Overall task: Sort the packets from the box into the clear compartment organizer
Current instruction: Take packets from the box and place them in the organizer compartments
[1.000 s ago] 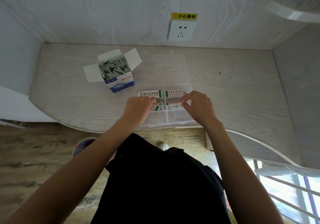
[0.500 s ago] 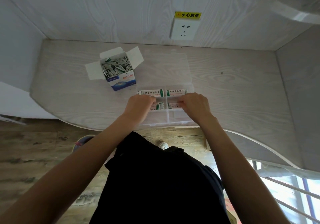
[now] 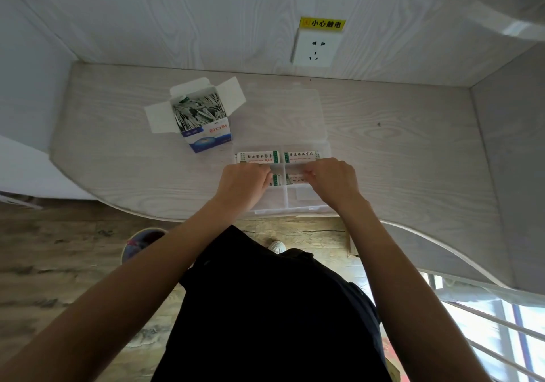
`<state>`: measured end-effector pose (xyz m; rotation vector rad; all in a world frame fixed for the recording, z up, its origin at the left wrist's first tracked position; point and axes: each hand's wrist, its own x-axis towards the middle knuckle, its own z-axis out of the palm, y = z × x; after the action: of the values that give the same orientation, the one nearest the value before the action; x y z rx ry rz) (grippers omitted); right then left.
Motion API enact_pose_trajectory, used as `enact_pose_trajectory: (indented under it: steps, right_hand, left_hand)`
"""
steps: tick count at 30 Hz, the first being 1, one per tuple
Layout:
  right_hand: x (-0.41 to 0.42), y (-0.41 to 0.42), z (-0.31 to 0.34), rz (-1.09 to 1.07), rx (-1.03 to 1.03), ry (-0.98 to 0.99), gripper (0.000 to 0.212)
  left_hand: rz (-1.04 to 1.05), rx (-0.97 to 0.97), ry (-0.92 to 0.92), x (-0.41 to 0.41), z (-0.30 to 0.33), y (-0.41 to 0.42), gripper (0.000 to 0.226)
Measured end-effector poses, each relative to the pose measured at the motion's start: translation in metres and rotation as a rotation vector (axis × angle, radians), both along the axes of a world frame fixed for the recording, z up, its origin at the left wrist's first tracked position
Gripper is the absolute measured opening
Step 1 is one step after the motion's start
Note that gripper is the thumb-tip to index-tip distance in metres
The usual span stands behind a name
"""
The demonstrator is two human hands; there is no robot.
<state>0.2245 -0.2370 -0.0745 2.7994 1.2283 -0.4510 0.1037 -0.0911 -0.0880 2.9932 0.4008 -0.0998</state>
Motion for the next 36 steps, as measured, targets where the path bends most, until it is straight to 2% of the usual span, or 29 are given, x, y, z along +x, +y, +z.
enact_pose_trajectory:
  steps: [4,7,10,16,18,21,25,32,36]
  right_hand:
    - [0.002,0.001,-0.003,-0.019,0.005,-0.019,0.025]
    - [0.002,0.002,-0.003,-0.024,-0.009,-0.049,0.022]
    - [0.001,0.002,-0.003,-0.036,-0.013,-0.049,0.021]
    - [0.003,0.001,0.007,-0.058,0.004,0.045,0.031]
    - [0.004,0.004,0.01,-0.012,-0.045,0.002,0.031]
    - [0.005,0.01,0.01,0.078,-0.128,-0.075,0.026]
    - [0.004,0.012,0.006,0.147,-0.157,-0.135,0.022]
    - [0.002,0.01,0.0,0.111,-0.053,-0.056,0.026]
    - [0.0,0.004,-0.003,0.076,0.008,-0.075,0.03]
  left_hand:
    - [-0.113,-0.137,-0.114,-0.007,0.001,-0.002,0.025]
    - [-0.211,-0.231,-0.102,-0.01,-0.004,0.002,0.024]
    - [-0.222,-0.206,-0.084,-0.013,-0.009,0.005,0.025]
    - [-0.274,-0.169,-0.151,-0.017,-0.01,0.007,0.022]
    - [-0.28,-0.145,-0.159,-0.016,-0.009,0.005,0.023]
    - [-0.274,-0.096,-0.137,-0.014,-0.009,0.002,0.037]
    - [-0.267,-0.096,-0.119,-0.014,-0.013,0.0,0.044]
    - [-0.214,-0.109,-0.043,-0.012,-0.01,-0.001,0.043]
    - [-0.218,-0.128,-0.031,-0.011,-0.007,0.0,0.036]
